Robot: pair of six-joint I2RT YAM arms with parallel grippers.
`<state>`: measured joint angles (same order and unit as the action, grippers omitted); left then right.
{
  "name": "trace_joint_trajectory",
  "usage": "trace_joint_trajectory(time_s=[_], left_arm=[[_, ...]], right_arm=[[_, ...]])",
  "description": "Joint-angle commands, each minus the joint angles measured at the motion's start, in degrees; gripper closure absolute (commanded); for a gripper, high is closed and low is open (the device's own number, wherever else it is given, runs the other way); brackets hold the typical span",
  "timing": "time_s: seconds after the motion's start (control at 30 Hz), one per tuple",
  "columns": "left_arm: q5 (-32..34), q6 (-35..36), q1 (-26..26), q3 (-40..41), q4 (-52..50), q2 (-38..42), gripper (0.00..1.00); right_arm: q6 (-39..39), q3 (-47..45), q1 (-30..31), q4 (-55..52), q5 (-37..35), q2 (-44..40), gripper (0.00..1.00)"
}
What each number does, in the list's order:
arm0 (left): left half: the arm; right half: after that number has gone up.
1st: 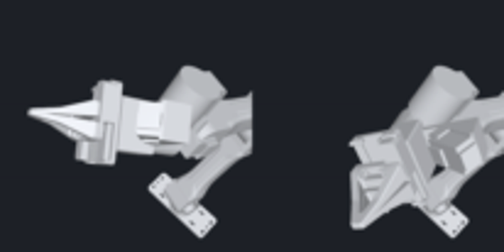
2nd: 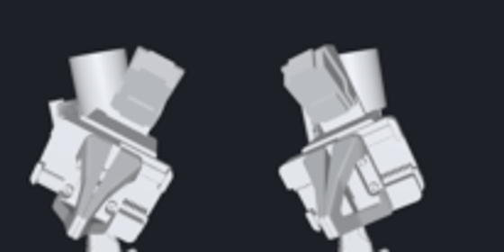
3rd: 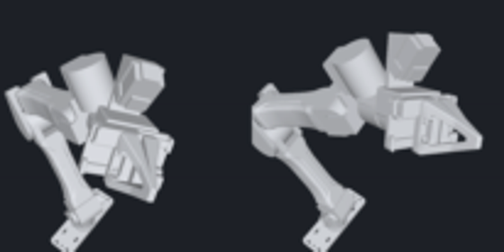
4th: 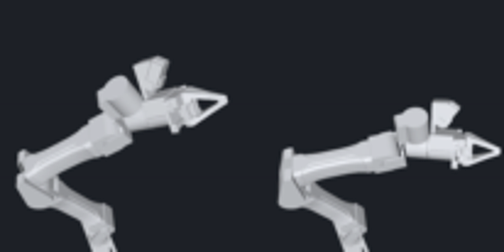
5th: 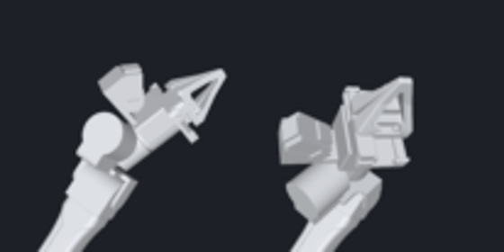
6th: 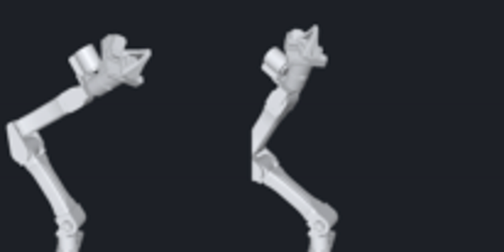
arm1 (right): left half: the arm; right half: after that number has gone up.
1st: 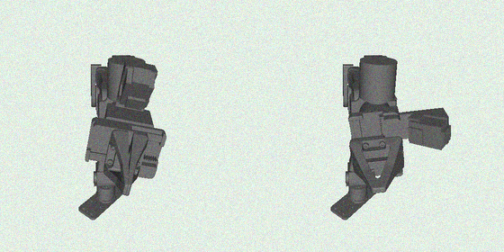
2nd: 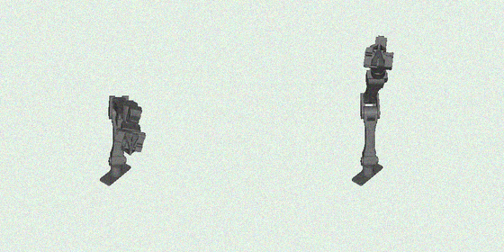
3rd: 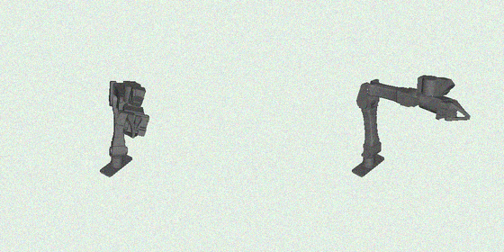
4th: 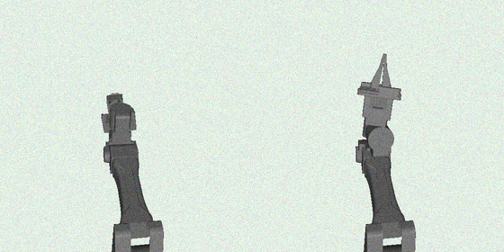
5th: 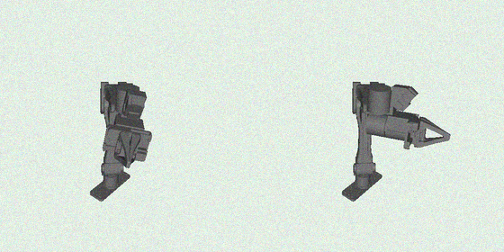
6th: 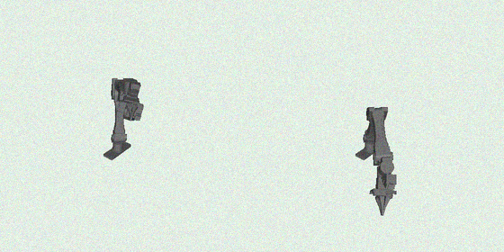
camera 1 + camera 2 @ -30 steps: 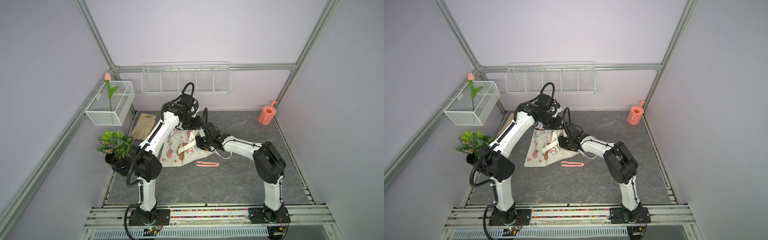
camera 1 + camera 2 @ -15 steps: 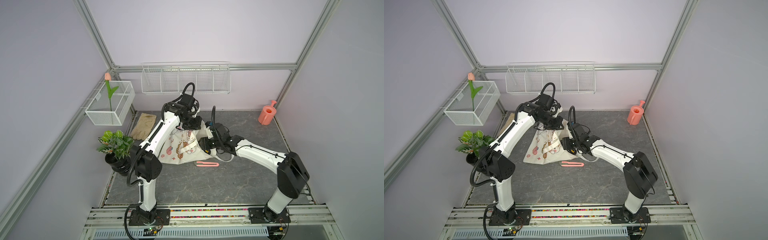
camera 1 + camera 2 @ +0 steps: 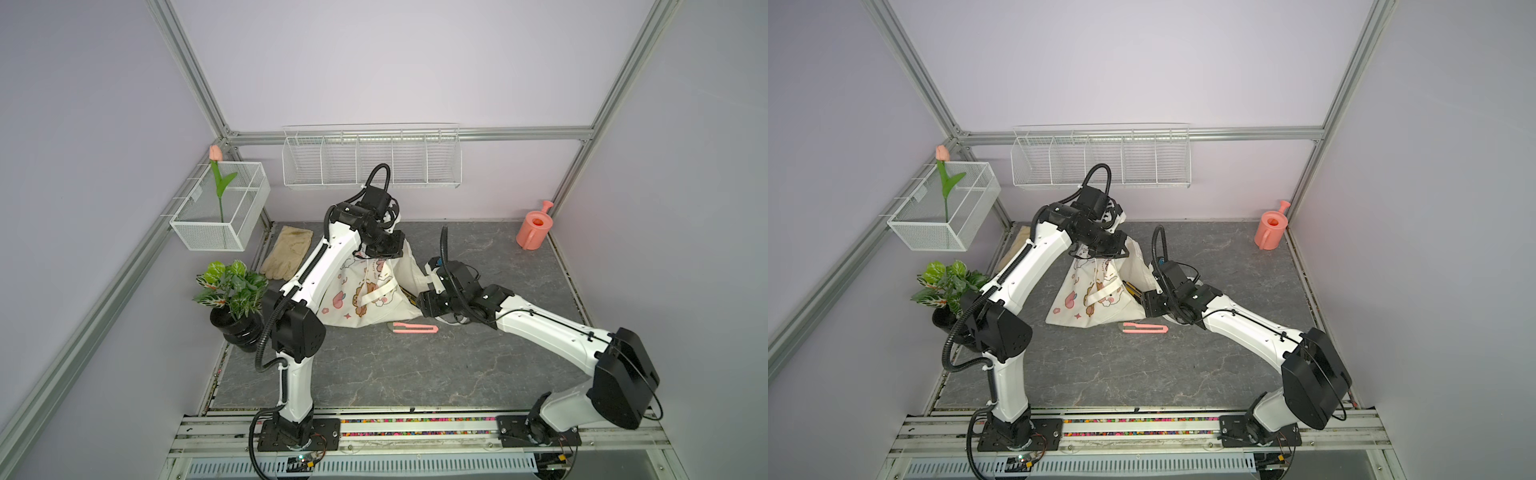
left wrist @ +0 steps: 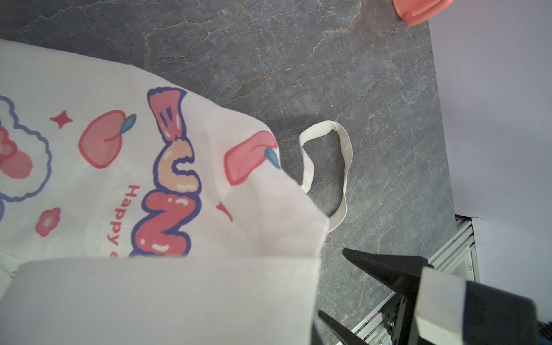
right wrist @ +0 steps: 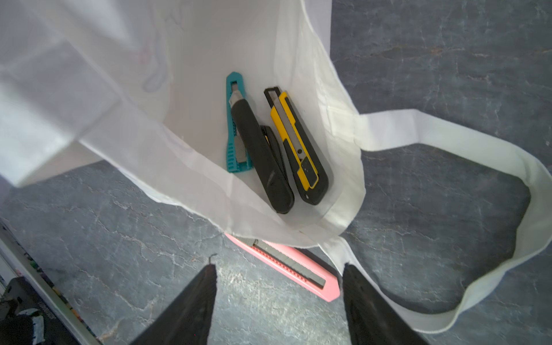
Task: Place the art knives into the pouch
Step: Pick up the utility knife at the center of the board.
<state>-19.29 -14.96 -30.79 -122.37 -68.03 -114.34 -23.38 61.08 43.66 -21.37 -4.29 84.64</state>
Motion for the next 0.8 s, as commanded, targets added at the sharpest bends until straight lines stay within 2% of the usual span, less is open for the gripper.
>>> trace_joint_trajectory(time_s=[0.0,0.4,0.6,0.77], left_arm=[[0.43,-0.33,-0.34,-2.25,-0.18,-0.17,1.0],[0.53,-0.94,-0.37,-1.95,0.33,-0.46,1.0],[1.25,-0.72,-0.32,-3.36,-0.7,-1.02,1.0],[1.45,-0.76,-0.26,-3.5,-0.9,-1.38,1.0]], right_arm=[[1.28,-1.54,0.61,-4.85,-1.64,-0.72,0.31],[4.23,-5.87,1.47,0.67,0.93,5.1,0.15],[6.38,-4.15,1.58,3.24,4.22,11.44,0.14],[6.39,-3.15,1.53,5.2,6.1,14.85,0.18]])
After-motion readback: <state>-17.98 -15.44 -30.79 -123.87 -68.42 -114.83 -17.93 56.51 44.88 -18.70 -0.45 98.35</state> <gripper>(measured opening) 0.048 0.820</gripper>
